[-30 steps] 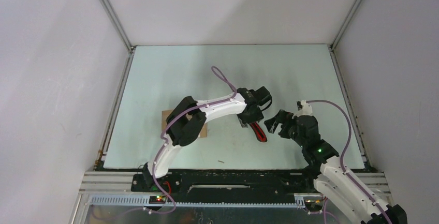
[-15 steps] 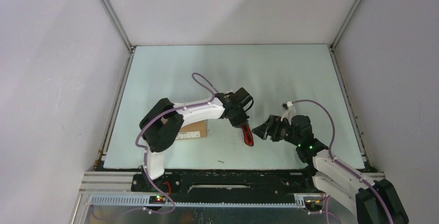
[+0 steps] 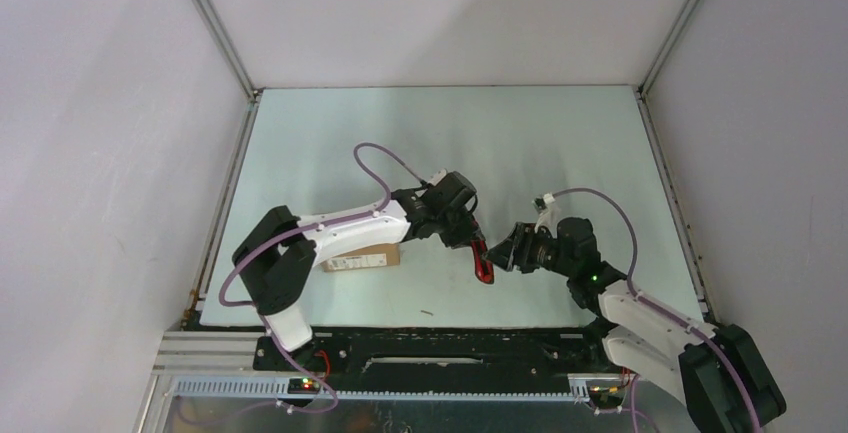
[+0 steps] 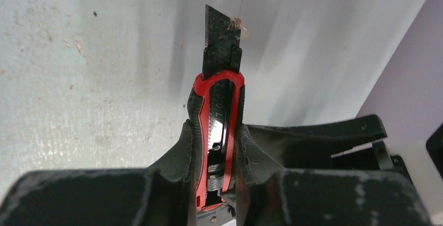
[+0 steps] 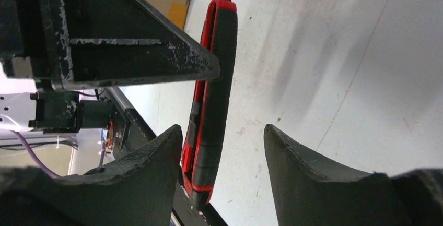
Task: Unpack the express box
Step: Pick up the knife at the center of the board.
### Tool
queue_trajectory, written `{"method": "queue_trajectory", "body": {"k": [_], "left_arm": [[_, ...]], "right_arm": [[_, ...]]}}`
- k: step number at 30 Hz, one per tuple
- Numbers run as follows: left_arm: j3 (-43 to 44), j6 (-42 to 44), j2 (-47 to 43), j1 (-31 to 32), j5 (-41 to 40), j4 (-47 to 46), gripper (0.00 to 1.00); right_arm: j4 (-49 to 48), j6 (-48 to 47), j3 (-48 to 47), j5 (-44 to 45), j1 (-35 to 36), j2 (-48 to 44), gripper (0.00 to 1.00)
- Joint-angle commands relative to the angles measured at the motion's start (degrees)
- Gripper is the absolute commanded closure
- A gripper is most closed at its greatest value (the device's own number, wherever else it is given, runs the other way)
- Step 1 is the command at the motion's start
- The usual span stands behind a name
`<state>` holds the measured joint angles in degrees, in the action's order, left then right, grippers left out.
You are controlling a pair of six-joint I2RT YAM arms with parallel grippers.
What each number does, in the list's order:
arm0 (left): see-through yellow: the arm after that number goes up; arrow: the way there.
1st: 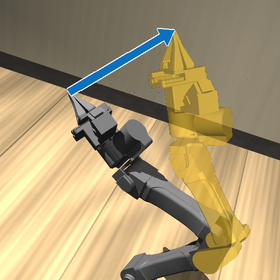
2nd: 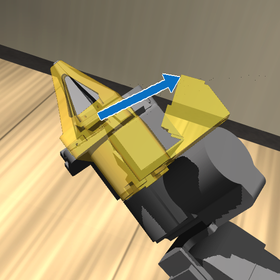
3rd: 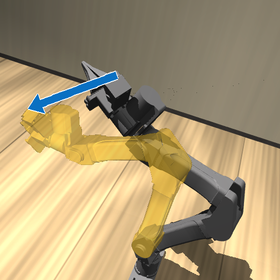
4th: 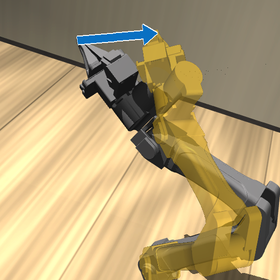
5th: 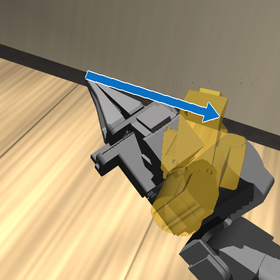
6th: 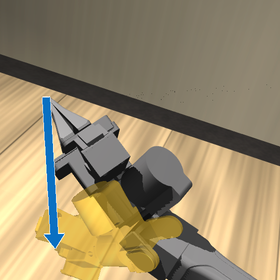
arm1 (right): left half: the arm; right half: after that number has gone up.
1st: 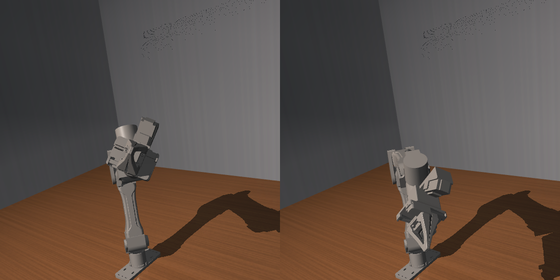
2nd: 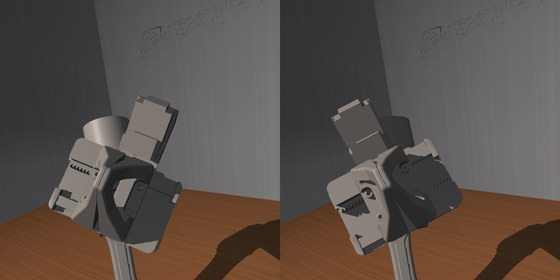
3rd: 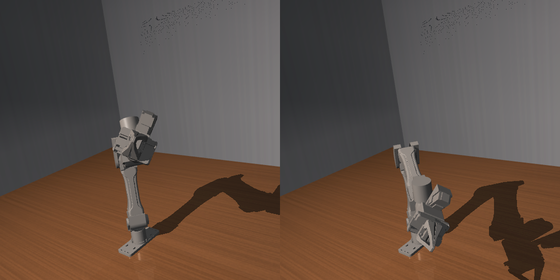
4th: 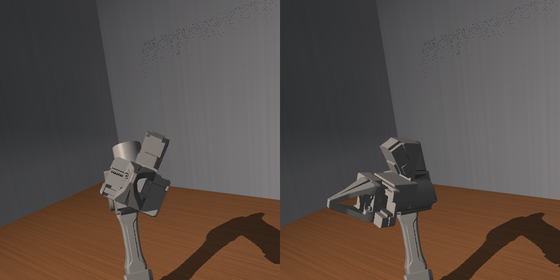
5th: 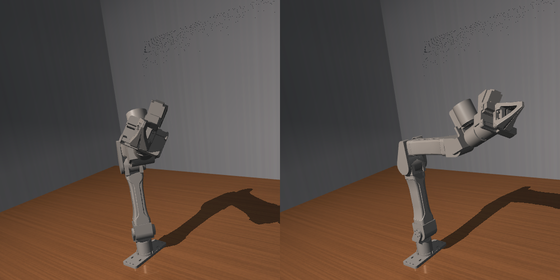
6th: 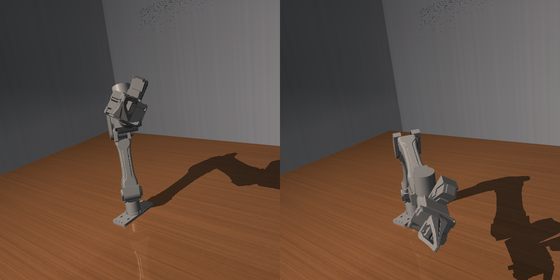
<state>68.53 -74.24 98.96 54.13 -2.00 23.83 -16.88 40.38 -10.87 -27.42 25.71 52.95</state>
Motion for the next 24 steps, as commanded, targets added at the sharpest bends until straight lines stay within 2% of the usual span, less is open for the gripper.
{"method": "queue_trajectory", "body": {"k": [1,5,7,8,9,10,11,12,13,15,18,24], "left_arm": [[-1.99,1.12,-4.53,1.15,3.45,-5.07,1.00],[-1.60,0.30,-4.12,1.59,5.66,-7.47,1.00],[-1.95,-0.38,-4.70,1.76,5.92,-8.67,1.00],[-2.65,-0.83,-5.37,1.77,5.99,-9.54,1.00],[-3.53,-1.13,-6.20,1.77,6.08,-10.57,1.00],[-4.41,-0.90,-6.94,1.77,6.06,-11.21,0.93],[-4.98,0.01,-7.85,1.58,5.88,-11.28,0.78],[-5.44,1.40,-8.58,1.16,5.85,-11.05,0.52],[-6.54,2.84,-9.28,0.30,6.57,-11.44,0.31],[-10.17,5.36,-10.46,-1.99,10.64,-17.62,0.16],[-15.26,8.39,-11.95,-5.93,18.45,-27.53,0.11],[-19.67,12.71,-16.53,-9.63,26.13,-36.29,0.14]], "right_arm": [[-3.44,-2.23,-2.98,-2.63,1.59,2.23,0.40],[-4.27,-2.16,-4.15,-2.41,4.94,4.63,0.41],[-4.66,-1.55,-4.33,-2.03,5.48,5.62,0.47],[-5.03,-1.27,-4.34,-2.13,5.34,6.07,0.54],[-5.41,-1.13,-4.41,-2.38,5.26,6.33,0.69],[-5.51,-1.10,-4.58,-3.08,4.90,6.45,0.88],[-5.42,-1.12,-5.00,-4.21,4.53,6.40,1.00],[-5.17,-1.18,-5.51,-5.77,4.00,6.15,1.00],[-4.69,-1.38,-6.14,-7.29,3.85,5.41,1.00],[-2.98,-1.61,-7.28,-9.90,3.94,3.87,1.00],[-2.20,-0.78,-8.12,-14.67,4.10,1.68,1.00],[1.77,-0.15,-10.66,-20.74,4.15,0.14,1.00]]}}
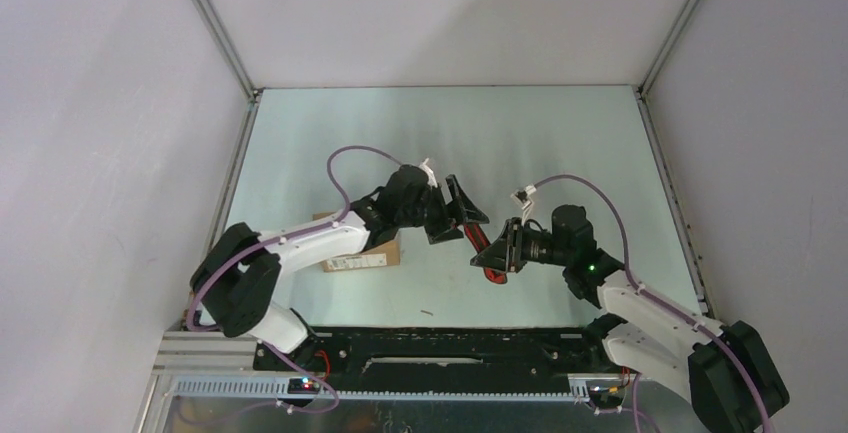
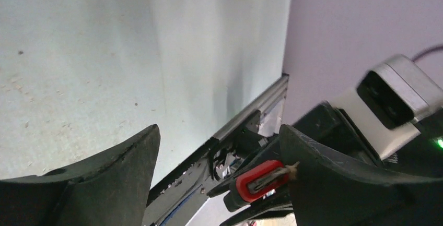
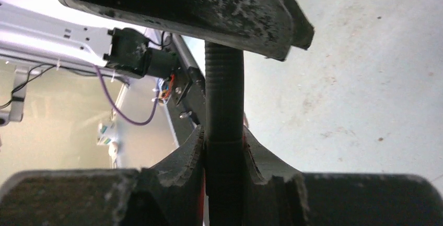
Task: Unpack the express box
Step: Pick up the knife at the center of the board.
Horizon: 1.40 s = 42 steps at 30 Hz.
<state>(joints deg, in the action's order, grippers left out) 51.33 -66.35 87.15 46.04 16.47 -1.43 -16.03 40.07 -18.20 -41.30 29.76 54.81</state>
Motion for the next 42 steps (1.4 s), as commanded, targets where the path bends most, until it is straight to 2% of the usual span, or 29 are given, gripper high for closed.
{"method": "queue_trajectory", "body": {"k": [1,8,14,17,20,22,25,29,30,31,32,33,34,36,37,38,42], "left_arm": [[-3.15,5.04,-5.47,-2.07,8.93,-12.81,0.16],[-5.87,6.09,-8.56,-3.32,18.04,-23.15,0.18],[-7.86,5.86,-7.26,-3.57,25.52,-29.54,0.29],[-7.77,5.75,-7.09,-3.65,27.60,-31.16,0.40],[-7.76,5.21,-6.46,-3.84,29.73,-33.00,0.60],[-8.07,4.65,-6.18,-3.78,30.65,-34.39,0.78],[-8.43,3.64,-5.34,-3.82,32.02,-36.56,0.97],[-9.77,0.80,-4.40,-3.68,32.14,-41.59,1.00],[-10.09,-0.02,-4.23,-3.36,31.84,-43.40,1.00],[-10.22,-0.81,-3.93,-2.89,31.37,-44.59,1.00],[-10.05,-1.17,-3.56,-2.38,30.90,-44.70,1.00],[-9.67,-1.30,-3.09,-1.88,30.31,-44.34,1.00],[-9.61,-1.70,-2.61,-1.49,29.65,-44.57,1.00],[-10.07,-4.22,-1.40,-0.69,29.25,-49.12,1.00],[-10.35,-5.82,-0.73,-0.54,29.04,-51.25,1.00],[-10.54,-6.90,-0.29,-0.45,28.65,-52.46,1.00],[-11.98,-10.30,0.80,-0.45,27.39,-58.60,1.00]], "right_arm": [[1.35,0.34,-3.40,-7.21,0.05,-2.07,1.00],[2.32,3.32,-3.71,-10.23,-0.87,-2.79,1.00],[-0.53,7.87,-3.69,-12.55,-1.96,-5.06,1.00],[-1.20,9.05,-3.69,-13.47,-2.09,-5.47,1.00],[-1.68,9.55,-3.69,-13.89,-2.24,-5.74,1.00],[-1.64,9.77,-3.72,-13.81,-2.23,-6.06,1.00],[-1.98,10.29,-3.71,-13.70,-2.32,-6.27,1.00],[-1.86,10.70,-4.46,-13.51,-2.31,-6.20,1.00],[-2.32,11.03,-4.65,-13.24,-2.32,-6.20,0.98],[-2.87,11.65,-4.88,-12.75,-2.21,-6.08,0.88],[-4.22,12.71,-5.05,-12.37,-2.22,-5.88,0.71],[-6.74,14.14,-5.02,-12.57,-2.08,-5.33,0.63],[-8.96,15.49,-5.09,-12.68,-1.71,-4.71,0.59],[-11.76,17.47,-5.28,-12.75,-1.41,-3.26,0.43],[-12.68,18.05,-5.35,-12.57,-1.19,-2.70,0.39],[-13.17,18.59,-5.32,-12.42,-1.08,-1.97,0.39],[-13.86,19.00,-5.30,-12.40,-0.22,-0.77,0.48]]}}
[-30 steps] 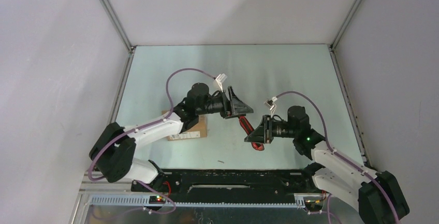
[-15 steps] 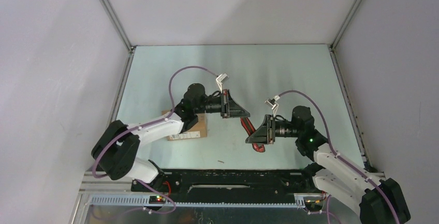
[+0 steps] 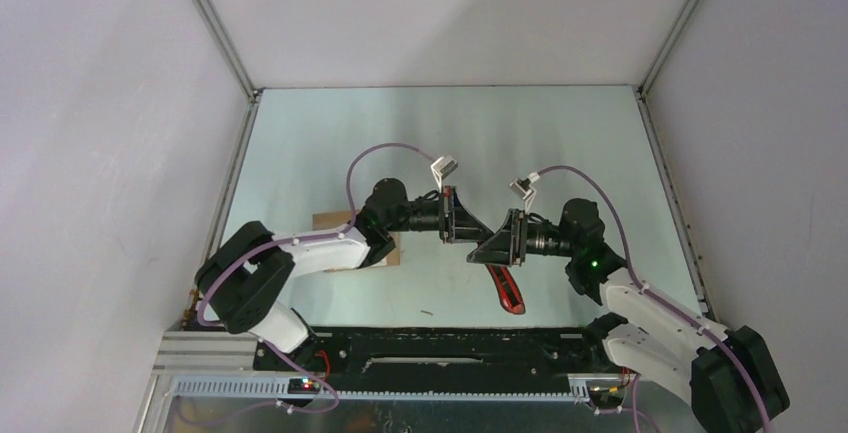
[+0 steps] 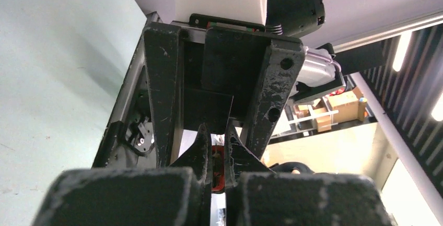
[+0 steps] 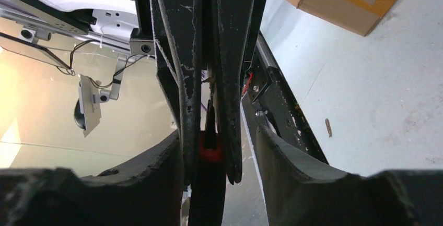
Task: Unpack the express box
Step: Pick up the knife at the center of the board.
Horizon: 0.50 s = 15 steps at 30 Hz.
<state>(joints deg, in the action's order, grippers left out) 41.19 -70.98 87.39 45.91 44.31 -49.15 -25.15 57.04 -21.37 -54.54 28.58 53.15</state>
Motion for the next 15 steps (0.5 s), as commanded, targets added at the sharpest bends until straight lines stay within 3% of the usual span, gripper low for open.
{"method": "queue_trajectory", "body": {"k": [1,3,8,12,15], "left_arm": [[-1.82,-5.64,0.58,-0.40,-0.45,-11.18,1.00],[-1.98,-4.69,0.21,-0.73,-0.97,-9.90,1.00],[-0.60,5.10,-3.82,-1.70,-3.20,6.74,1.00],[1.79,12.38,-6.35,-1.84,-6.18,19.16,1.00],[2.44,13.67,-6.99,-1.88,-7.83,21.30,1.00]], "right_arm": [[-4.17,1.56,-2.11,0.84,1.22,0.95,0.52],[-2.43,0.75,-2.06,0.97,1.38,0.63,0.55],[1.10,-0.59,-1.58,1.67,1.13,-1.89,0.52],[-0.01,0.69,-1.61,0.19,1.94,-1.82,0.57],[1.19,-0.11,-1.60,0.86,3.08,-1.90,0.62]]}}
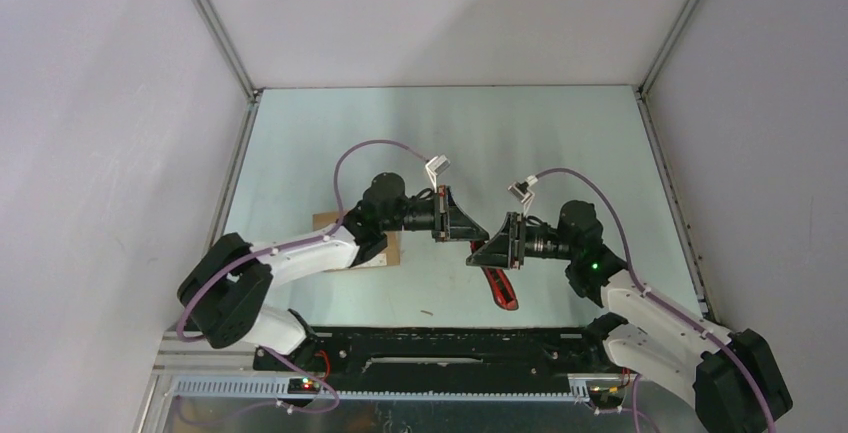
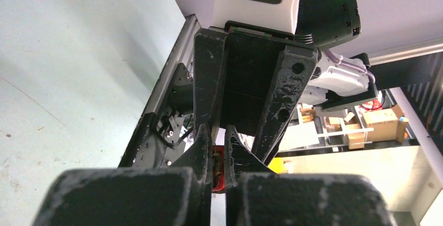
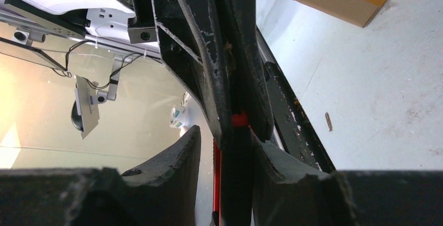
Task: Unpack the express box
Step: Pick up the knife at the center of the board.
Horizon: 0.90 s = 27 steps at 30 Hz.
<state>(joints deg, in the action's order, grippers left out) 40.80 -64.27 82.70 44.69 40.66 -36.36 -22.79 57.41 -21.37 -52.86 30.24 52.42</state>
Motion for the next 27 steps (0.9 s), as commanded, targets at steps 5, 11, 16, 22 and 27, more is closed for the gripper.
{"method": "queue_trajectory", "body": {"k": [5,11,16,22,27], "left_arm": [[3.54,7.31,-2.49,-0.48,-5.51,9.19,1.00],[3.99,9.08,-3.53,-0.73,-6.81,14.26,0.97],[4.02,11.64,-7.77,-2.96,-13.32,25.51,0.21],[3.27,11.95,-19.95,-5.14,-25.63,42.51,0.13],[2.21,6.52,-32.45,-5.07,-39.90,61.92,0.14]], "right_arm": [[-2.34,0.18,-1.63,-0.20,1.76,-0.42,0.71],[-4.80,1.42,-1.58,0.13,1.77,0.98,1.00],[-2.41,-1.75,-2.04,0.51,0.41,1.54,1.00],[4.49,-9.44,-4.99,0.95,-0.80,6.38,1.00],[0.18,-10.42,-9.49,1.94,-1.05,15.45,1.00]]}}
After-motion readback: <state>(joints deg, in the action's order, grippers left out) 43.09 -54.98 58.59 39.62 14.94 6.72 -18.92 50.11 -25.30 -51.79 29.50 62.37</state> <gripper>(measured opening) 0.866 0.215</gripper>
